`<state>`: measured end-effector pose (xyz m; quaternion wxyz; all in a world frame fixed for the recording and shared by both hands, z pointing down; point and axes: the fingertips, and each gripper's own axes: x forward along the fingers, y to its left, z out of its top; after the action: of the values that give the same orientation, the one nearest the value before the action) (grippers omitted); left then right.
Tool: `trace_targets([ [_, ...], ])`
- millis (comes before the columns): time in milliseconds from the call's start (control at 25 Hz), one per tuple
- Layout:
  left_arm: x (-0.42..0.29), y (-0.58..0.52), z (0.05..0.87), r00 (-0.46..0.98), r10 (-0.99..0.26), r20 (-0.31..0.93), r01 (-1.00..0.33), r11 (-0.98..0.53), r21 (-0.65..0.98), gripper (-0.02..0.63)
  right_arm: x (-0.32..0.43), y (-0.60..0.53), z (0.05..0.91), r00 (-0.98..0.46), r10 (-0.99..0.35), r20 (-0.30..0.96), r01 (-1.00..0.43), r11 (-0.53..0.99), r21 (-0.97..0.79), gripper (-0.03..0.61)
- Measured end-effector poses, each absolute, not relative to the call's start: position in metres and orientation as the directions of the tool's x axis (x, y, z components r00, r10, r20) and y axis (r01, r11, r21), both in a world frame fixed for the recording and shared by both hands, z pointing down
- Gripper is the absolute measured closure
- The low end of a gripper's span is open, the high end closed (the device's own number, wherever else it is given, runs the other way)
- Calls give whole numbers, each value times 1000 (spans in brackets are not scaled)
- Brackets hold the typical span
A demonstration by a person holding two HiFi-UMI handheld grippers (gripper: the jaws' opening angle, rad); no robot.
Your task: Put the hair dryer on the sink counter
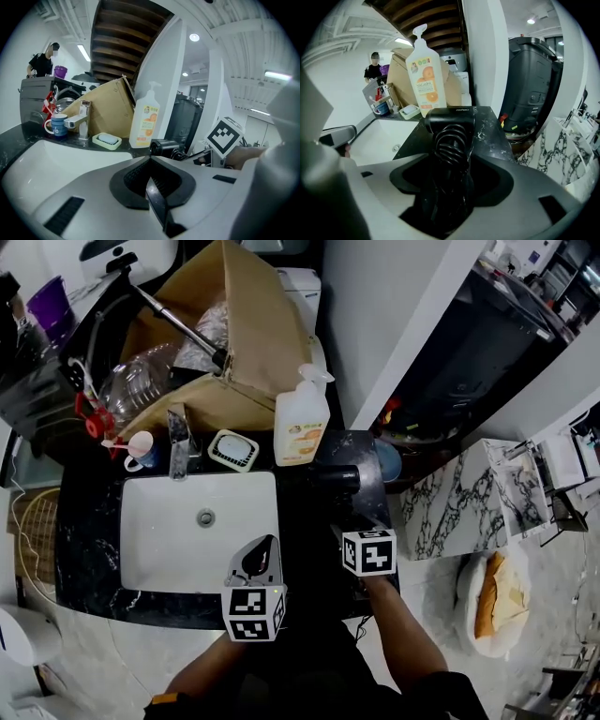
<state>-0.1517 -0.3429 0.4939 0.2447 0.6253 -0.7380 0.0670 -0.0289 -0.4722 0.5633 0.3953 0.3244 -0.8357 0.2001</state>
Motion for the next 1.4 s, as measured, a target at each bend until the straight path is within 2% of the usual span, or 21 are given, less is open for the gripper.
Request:
trace_targets([
  [280, -131, -319, 478, -35, -912, 408, -970, 129, 205, 607, -3, -430, 512, -513, -498, 699, -755, 650, -91, 302],
  [600, -92, -287, 470, 78, -915, 396, -977, 8, 213, 607, 31, -363, 476, -543, -566, 621, -797, 580, -168, 408],
  [800, -56, -270, 468, 137, -911, 389, -974, -53, 218, 607, 58, -328, 465, -540, -594, 596, -810, 559, -178, 511],
  [880, -41, -265, 465, 152, -910, 385, -974, -72, 214, 607, 69, -316, 462, -547, -599, 585, -810, 556, -188, 531],
  [1400, 100, -198, 444, 164, -911, 377, -980, -109, 164, 607, 192, -231, 451, -612, -586, 531, -771, 590, -237, 549],
])
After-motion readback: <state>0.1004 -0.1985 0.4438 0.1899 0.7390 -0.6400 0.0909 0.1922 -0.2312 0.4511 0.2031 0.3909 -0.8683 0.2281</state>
